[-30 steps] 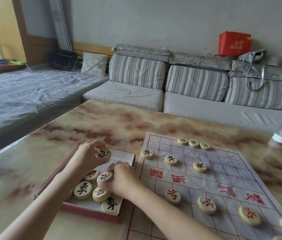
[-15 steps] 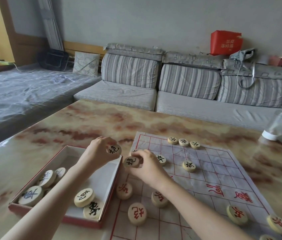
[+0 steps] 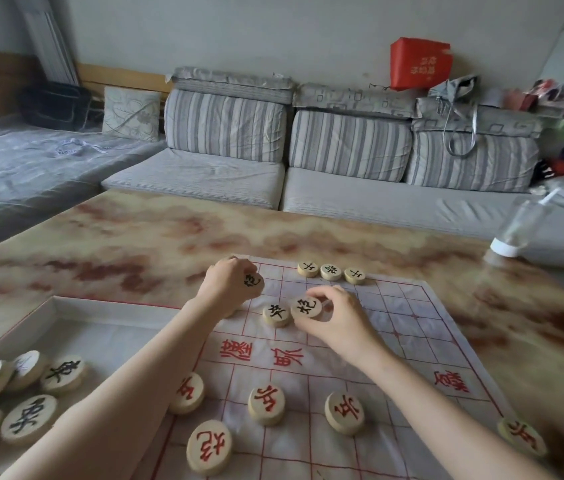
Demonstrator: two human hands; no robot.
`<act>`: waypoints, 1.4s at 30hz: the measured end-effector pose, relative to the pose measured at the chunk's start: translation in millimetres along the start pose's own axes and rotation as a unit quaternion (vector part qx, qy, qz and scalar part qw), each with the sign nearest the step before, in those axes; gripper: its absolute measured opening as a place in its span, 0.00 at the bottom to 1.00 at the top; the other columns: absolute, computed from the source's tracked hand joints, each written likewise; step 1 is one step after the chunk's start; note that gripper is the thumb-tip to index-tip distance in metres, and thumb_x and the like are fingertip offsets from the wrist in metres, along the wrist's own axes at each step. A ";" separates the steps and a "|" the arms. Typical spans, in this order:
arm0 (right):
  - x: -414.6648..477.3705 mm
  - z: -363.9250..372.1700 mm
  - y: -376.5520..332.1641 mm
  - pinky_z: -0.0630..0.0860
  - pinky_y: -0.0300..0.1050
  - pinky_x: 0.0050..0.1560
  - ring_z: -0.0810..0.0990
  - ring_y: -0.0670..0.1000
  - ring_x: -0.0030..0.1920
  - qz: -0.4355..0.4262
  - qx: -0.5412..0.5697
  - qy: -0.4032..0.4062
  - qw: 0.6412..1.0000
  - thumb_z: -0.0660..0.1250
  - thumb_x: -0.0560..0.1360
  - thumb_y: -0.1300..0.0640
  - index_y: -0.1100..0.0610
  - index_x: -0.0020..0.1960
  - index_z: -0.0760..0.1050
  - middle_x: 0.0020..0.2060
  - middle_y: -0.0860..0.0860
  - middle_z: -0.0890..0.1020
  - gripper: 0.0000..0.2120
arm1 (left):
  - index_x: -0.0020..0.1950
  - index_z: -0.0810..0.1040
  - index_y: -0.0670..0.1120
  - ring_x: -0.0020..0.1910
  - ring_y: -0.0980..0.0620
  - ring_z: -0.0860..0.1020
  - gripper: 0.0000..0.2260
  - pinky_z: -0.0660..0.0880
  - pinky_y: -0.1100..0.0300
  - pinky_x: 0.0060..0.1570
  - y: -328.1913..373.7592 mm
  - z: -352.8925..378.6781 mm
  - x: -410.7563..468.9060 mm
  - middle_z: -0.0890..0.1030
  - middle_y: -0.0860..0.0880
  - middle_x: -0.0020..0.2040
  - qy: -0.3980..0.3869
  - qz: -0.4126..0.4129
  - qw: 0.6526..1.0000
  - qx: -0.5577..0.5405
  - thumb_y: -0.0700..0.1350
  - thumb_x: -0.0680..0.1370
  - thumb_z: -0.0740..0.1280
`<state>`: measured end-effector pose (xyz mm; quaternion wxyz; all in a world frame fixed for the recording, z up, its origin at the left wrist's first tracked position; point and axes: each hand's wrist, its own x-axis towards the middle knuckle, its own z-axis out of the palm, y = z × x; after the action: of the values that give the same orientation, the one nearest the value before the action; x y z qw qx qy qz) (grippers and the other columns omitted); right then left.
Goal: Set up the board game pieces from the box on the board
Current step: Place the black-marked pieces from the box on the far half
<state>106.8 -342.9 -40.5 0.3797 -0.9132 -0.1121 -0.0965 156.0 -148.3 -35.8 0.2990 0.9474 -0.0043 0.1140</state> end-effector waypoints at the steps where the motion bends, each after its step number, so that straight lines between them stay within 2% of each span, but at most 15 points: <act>1: -0.2 -2.7 4.2 0.72 0.45 0.57 0.74 0.50 0.55 0.000 0.006 0.002 1.000 0.74 0.66 0.50 0.52 0.55 0.77 0.50 0.48 0.77 0.19 | 0.52 0.81 0.47 0.51 0.43 0.77 0.12 0.74 0.56 0.53 0.0 4.2 2.6 0.80 0.45 0.52 -0.003 -0.003 1.000 0.010 0.47 0.71 0.67; 3: -0.5 -6.8 12.4 0.72 0.47 0.57 0.74 0.50 0.54 0.000 0.017 0.008 1.000 0.74 0.66 0.50 0.52 0.53 0.77 0.49 0.48 0.77 0.17 | 0.52 0.80 0.45 0.52 0.42 0.77 0.12 0.74 0.55 0.53 -2.5 9.8 6.9 0.80 0.43 0.53 -0.009 -0.016 1.000 0.020 0.47 0.71 0.66; 7: -2.0 -10.6 26.4 0.72 0.47 0.58 0.73 0.50 0.55 0.013 0.026 0.006 1.000 0.73 0.67 0.49 0.51 0.53 0.76 0.49 0.47 0.77 0.17 | 0.62 0.75 0.47 0.57 0.43 0.76 0.20 0.72 0.55 0.58 -8.7 18.4 9.5 0.80 0.45 0.57 -0.044 -0.028 0.998 0.026 0.49 0.71 0.69; 10: -4.8 -11.6 34.5 0.71 0.45 0.57 0.73 0.49 0.56 0.020 0.024 0.002 0.999 0.73 0.67 0.49 0.51 0.54 0.76 0.49 0.47 0.77 0.17 | 0.62 0.76 0.48 0.56 0.44 0.76 0.20 0.70 0.54 0.57 -11.7 24.4 9.7 0.81 0.45 0.56 -0.049 -0.018 0.998 0.037 0.52 0.72 0.68; 13: -6.1 -14.5 43.4 0.73 0.47 0.56 0.74 0.50 0.54 0.031 0.028 0.007 0.999 0.73 0.66 0.49 0.51 0.54 0.76 0.48 0.48 0.77 0.18 | 0.64 0.74 0.47 0.59 0.44 0.75 0.22 0.68 0.54 0.60 -11.4 22.0 10.7 0.79 0.45 0.60 -0.044 -0.012 0.997 0.054 0.53 0.72 0.69; 16: -5.6 -24.8 53.5 0.74 0.46 0.55 0.76 0.50 0.53 0.048 0.034 0.016 0.998 0.74 0.66 0.50 0.52 0.54 0.76 0.50 0.49 0.77 0.19 | 0.64 0.74 0.47 0.61 0.45 0.74 0.21 0.68 0.53 0.62 -2.4 17.3 10.7 0.76 0.46 0.63 -0.014 0.004 0.999 0.044 0.51 0.73 0.69; 19: -2.2 -44.7 67.8 0.72 0.39 0.50 0.76 0.50 0.53 0.072 0.016 0.044 0.996 0.75 0.67 0.51 0.55 0.56 0.76 0.51 0.51 0.78 0.20 | 0.61 0.77 0.48 0.58 0.46 0.76 0.16 0.70 0.54 0.60 16.0 18.2 7.7 0.77 0.46 0.61 -0.003 0.042 0.999 0.019 0.49 0.74 0.68; 23: 7.3 -74.8 105.6 0.71 0.42 0.48 0.78 0.53 0.52 0.149 -0.011 0.072 0.986 0.74 0.68 0.52 0.58 0.57 0.76 0.52 0.54 0.80 0.20 | 0.61 0.77 0.47 0.58 0.50 0.77 0.15 0.71 0.60 0.57 43.5 26.8 -1.8 0.79 0.48 0.59 -0.015 0.076 0.997 -0.024 0.45 0.74 0.67; 26: 16.5 -89.7 133.7 0.73 0.48 0.53 0.79 0.58 0.54 0.183 -0.020 0.098 0.978 0.74 0.68 0.55 0.61 0.55 0.77 0.51 0.58 0.81 0.18 | 0.62 0.76 0.47 0.59 0.51 0.76 0.15 0.71 0.60 0.57 59.0 34.3 -9.1 0.79 0.49 0.60 -0.041 0.092 0.994 -0.033 0.45 0.76 0.66; 29: 24.4 -96.3 148.7 0.70 0.45 0.55 0.77 0.59 0.57 0.202 -0.070 0.107 0.971 0.73 0.68 0.59 0.63 0.61 0.75 0.56 0.60 0.80 0.22 | 0.60 0.77 0.49 0.58 0.53 0.76 0.13 0.71 0.60 0.58 65.6 39.9 -15.1 0.80 0.50 0.59 -0.062 0.102 0.992 -0.028 0.46 0.76 0.66; 33: 29.6 -93.2 158.5 0.70 0.47 0.58 0.76 0.59 0.60 0.202 -0.099 0.092 0.970 0.72 0.69 0.61 0.63 0.63 0.73 0.59 0.60 0.78 0.24 | 0.59 0.78 0.48 0.57 0.54 0.77 0.13 0.71 0.63 0.56 66.3 41.0 -21.2 0.81 0.50 0.58 -0.075 0.105 0.991 -0.027 0.46 0.76 0.66; 39: 28.8 -87.7 160.6 0.71 0.48 0.59 0.76 0.58 0.59 0.187 -0.121 0.081 0.971 0.70 0.72 0.50 0.61 0.62 0.74 0.59 0.58 0.79 0.23 | 0.59 0.78 0.48 0.58 0.54 0.76 0.12 0.68 0.65 0.56 62.1 41.9 -22.7 0.80 0.51 0.58 -0.079 0.096 0.992 -0.037 0.45 0.76 0.66; 42: 24.6 -90.3 154.7 0.69 0.50 0.62 0.74 0.59 0.62 0.187 -0.152 0.078 0.967 0.69 0.72 0.49 0.60 0.65 0.72 0.62 0.59 0.76 0.25 | 0.59 0.78 0.48 0.58 0.54 0.76 0.12 0.67 0.67 0.55 60.7 40.2 -23.5 0.80 0.51 0.59 -0.072 0.093 0.992 -0.036 0.44 0.76 0.66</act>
<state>165.1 -510.5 -75.4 0.2557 -0.9544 0.1071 -0.1106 137.1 -222.4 -38.6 0.3200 0.9372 -0.1184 0.0722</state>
